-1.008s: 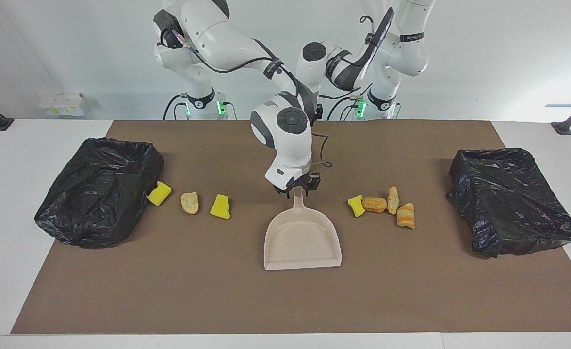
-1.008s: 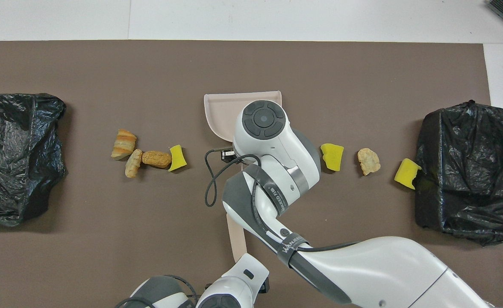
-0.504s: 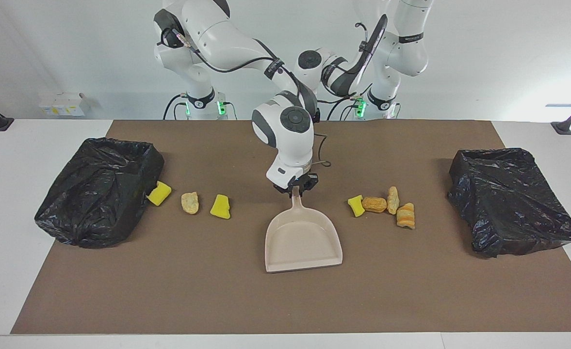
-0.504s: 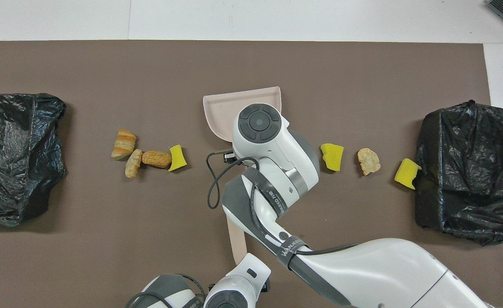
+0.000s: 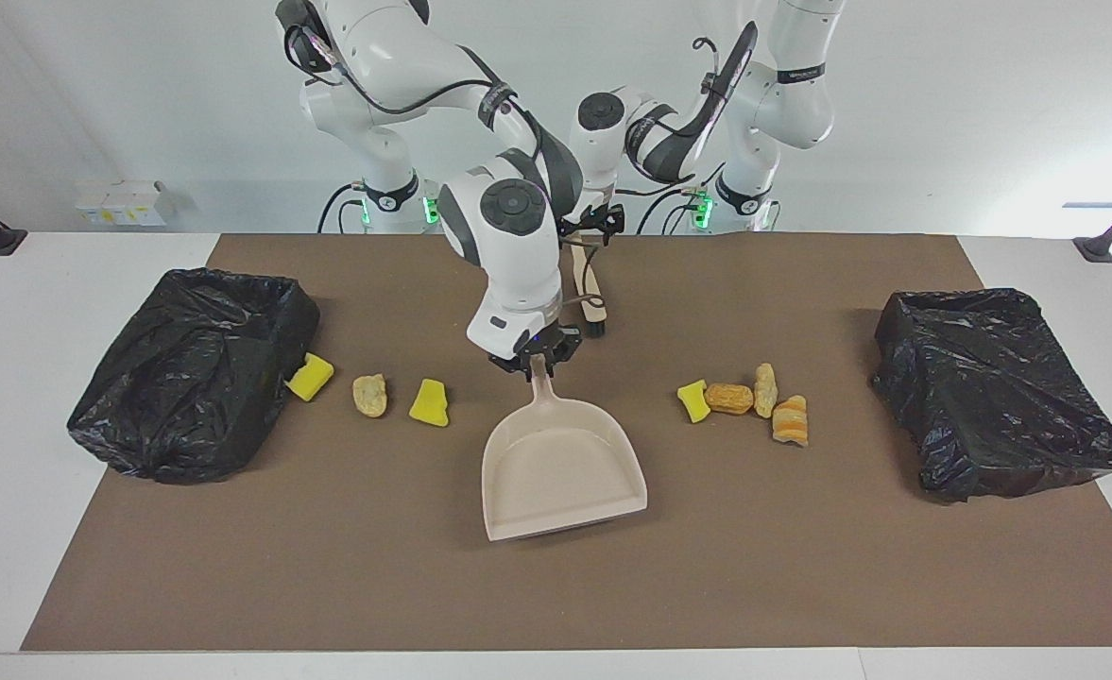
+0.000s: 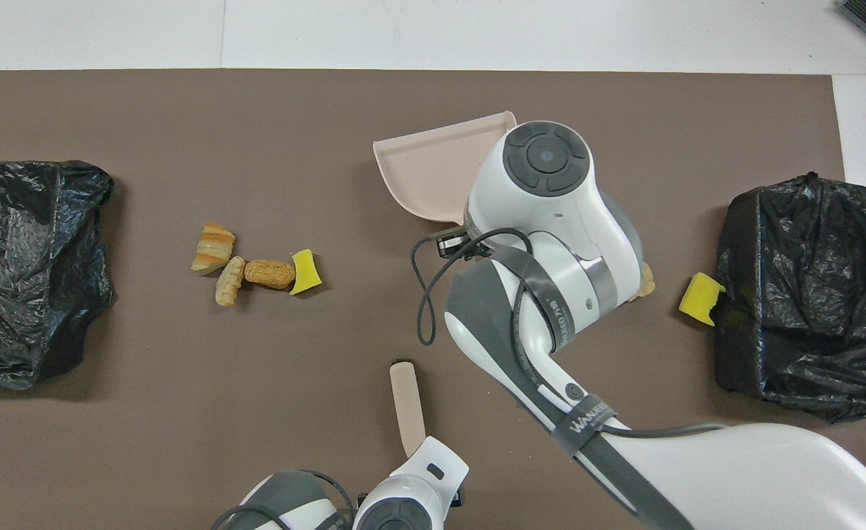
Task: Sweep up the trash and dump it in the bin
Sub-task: 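Move the dustpan toward the bread while the left gripper grasps the brush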
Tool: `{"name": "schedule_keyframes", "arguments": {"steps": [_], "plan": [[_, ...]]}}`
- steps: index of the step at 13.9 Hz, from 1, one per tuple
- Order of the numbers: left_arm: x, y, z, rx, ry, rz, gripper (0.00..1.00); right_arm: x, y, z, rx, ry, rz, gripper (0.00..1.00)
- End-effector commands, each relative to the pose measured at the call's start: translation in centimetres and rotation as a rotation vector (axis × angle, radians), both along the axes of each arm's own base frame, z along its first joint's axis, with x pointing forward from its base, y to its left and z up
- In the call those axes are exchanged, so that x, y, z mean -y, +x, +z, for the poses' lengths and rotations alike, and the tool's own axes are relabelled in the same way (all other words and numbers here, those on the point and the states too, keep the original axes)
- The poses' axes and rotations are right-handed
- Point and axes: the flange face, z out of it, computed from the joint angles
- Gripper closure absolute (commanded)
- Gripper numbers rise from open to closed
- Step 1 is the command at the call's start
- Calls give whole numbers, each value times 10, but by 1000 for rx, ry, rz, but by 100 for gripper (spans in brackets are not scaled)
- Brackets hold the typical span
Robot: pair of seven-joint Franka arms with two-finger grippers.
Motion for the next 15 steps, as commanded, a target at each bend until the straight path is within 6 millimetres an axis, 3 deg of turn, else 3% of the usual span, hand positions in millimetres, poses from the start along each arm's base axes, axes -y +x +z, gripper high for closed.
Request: {"name": "schedule_keyframes", "arguments": {"steps": [1,3,5,10,12,15], "plan": [[-1,-1,7,-13,2,0,32,31,-2,20,-25,5,103,100],[1,1,10,-10,-4,-2,100,50,-1,23,-54,-5,230,100],[1,4,14,-6,-14,-29,100,74,5,23,-70,-1,330,100],[-6,18,32,-31,-2,-59,100,108,10,32,-78,0,458,100],[-18,26,54,-39,-1,-63,100,113,9,29,-83,-1,567,100],[-61,60,100,-23,-24,-54,100,108,-5,24,-78,-14,712,100]]}}
